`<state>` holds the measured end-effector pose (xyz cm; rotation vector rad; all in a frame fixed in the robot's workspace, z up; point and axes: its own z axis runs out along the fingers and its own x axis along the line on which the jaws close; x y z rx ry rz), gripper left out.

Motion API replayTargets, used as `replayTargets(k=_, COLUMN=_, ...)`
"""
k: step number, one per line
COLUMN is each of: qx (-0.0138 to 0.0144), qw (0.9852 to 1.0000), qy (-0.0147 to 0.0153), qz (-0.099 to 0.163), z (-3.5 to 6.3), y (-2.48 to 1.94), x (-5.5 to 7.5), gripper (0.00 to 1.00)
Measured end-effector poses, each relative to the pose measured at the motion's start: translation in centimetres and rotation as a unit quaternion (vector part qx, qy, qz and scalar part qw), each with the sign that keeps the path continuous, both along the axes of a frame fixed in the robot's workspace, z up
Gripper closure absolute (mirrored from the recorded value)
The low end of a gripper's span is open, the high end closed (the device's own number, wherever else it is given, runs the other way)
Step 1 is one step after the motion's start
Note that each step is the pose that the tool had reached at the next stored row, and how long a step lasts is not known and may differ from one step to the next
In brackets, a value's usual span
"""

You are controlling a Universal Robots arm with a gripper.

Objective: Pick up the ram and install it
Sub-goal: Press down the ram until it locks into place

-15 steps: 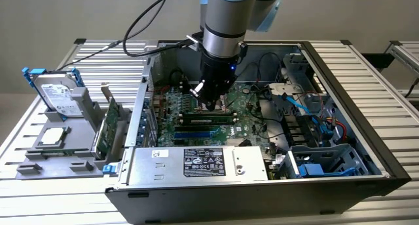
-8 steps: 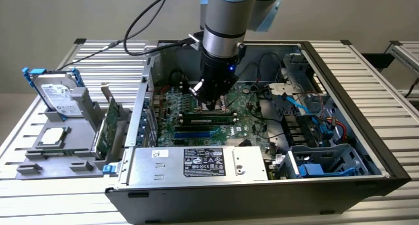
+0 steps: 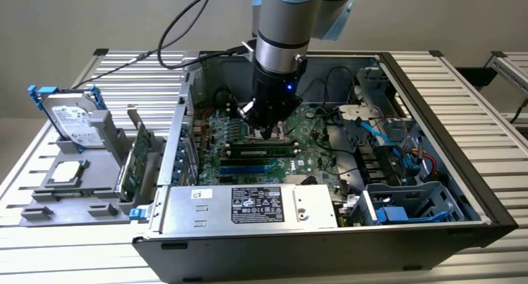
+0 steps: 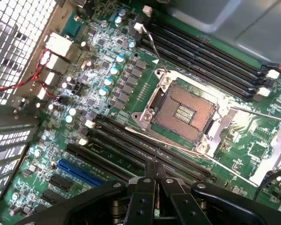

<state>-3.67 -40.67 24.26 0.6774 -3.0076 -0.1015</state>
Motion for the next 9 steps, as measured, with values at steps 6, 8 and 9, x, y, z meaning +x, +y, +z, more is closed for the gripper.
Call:
replayTargets(k=6, qx=0.0000, qw=0.9989, qy=0.0000, qz=-0.047, z=0.00, y=0.00, x=0.00, gripper=0.89)
replayTargets(k=8, qx=0.0000, qw=0.9980, qy=0.0000, qz=-0.063, z=-0.01, y=0.00, x=0.00, gripper=0.89)
replayTargets(k=9, qx=0.0000, qw=0.9975, qy=0.0000, qz=-0.070, z=-0.01, y=0.00, x=0.00, gripper=0.89)
